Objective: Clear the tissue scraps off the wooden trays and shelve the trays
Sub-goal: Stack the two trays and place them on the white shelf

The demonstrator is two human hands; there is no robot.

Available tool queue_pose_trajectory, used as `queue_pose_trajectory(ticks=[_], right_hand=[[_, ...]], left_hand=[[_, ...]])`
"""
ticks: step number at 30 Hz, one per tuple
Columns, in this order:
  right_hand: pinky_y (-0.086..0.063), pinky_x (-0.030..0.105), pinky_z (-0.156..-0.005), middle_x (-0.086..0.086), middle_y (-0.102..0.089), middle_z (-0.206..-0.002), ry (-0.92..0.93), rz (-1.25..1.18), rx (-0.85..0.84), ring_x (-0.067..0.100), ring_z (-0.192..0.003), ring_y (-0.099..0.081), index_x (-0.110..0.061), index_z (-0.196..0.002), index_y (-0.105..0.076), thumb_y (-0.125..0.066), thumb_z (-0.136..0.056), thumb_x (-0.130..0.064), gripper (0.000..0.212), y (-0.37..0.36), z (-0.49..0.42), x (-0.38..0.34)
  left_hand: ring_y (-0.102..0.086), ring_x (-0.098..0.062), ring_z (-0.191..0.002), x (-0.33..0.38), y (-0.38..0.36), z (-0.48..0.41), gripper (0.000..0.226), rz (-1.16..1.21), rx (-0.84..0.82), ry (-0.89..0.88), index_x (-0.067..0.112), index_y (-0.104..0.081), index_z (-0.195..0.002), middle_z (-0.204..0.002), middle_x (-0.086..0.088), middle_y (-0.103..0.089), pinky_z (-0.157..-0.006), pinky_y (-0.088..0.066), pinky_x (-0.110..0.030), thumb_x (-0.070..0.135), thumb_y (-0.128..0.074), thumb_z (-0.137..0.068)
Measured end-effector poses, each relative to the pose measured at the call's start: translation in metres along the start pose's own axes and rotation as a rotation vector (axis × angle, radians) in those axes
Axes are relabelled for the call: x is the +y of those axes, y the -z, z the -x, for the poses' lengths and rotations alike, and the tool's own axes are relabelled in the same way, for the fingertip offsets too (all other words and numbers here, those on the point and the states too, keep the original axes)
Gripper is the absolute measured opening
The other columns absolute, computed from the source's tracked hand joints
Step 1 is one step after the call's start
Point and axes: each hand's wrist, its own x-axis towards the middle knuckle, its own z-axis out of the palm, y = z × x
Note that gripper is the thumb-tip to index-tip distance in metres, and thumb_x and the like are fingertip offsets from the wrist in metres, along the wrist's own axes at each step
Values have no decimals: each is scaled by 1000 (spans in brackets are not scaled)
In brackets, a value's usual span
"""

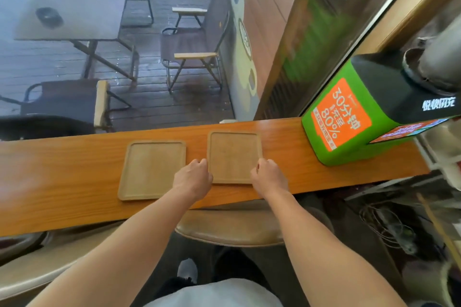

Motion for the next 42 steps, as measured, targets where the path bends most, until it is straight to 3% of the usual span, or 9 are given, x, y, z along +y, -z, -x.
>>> queue_pose_trajectory(ticks=[5,10,13,19,23,28,36,42], right_hand=[[-45,38,-64,5,-52,-103,31,87,-79,23,-82,-49,-17,-105,-51,-34,-94,-28,24,-22,-40,20],[-39,36,-63,8,-50,-117,20,70,-90,26,-93,-48,-16,-122,-47,-37,-94,-26,31,-44,-61,28],[-42,39,-71,9,-45,-123,-67,9,-109,28,-103,-45,-14,-133,-41,-39,-93,-26,41,-50,-66,28],[-41,47,-93,12,-39,-132,-331,-151,-186,33,-119,-39,-13,-133,-37,-50,-90,-33,49,-56,-72,29],[-40,46,-93,13,-38,-133,-324,-147,-207,35,-122,-38,-11,-135,-34,-53,-90,-33,54,-65,-70,32],[-41,45,-94,12,-37,-134,-343,-170,-235,33,-121,-40,-10,-136,-35,-55,-88,-39,59,-67,-74,33],[-42,49,-99,13,-41,-134,-596,-518,-306,33,-117,-45,-13,-134,-40,-56,-82,-49,65,-60,-89,34],[-39,50,-104,15,-39,-145,-685,-655,-341,35,-127,-42,-2,-145,-28,-49,-89,-52,78,-62,-87,43]], left_hand=[[-57,-28,-82,22,-23,-30,18,-22,-140,62,17,-53,-99,-96,-5,-54,-69,-53,-41,31,-42,-95],[-54,-25,-84,19,-41,-47,23,51,-140,173,15,-51,-109,-106,-5,-53,-65,-46,-38,31,-46,-94],[-47,-21,-81,10,-49,-49,25,84,-113,229,16,-46,-112,-108,-5,-49,-62,-41,-35,32,-48,-93],[-50,-26,-86,4,-54,-61,26,137,-147,274,14,-42,-112,-109,-8,-48,-67,-42,-39,30,-47,-92],[-52,-29,-101,6,-59,-67,44,174,-171,266,11,-38,-131,-121,-11,-48,-76,-45,-39,32,-48,-93],[-47,-34,-121,14,-64,-68,66,323,-223,360,10,-28,-146,-139,-14,-40,-100,-44,-47,36,-54,-92],[-38,-36,-130,22,-64,-79,77,488,-216,613,8,-35,-144,-146,-15,-35,-104,-39,-48,52,-60,-85],[-28,-38,-140,12,-67,-79,93,527,-312,742,10,-28,-150,-156,-15,-21,-108,-32,-54,69,-51,-82]])
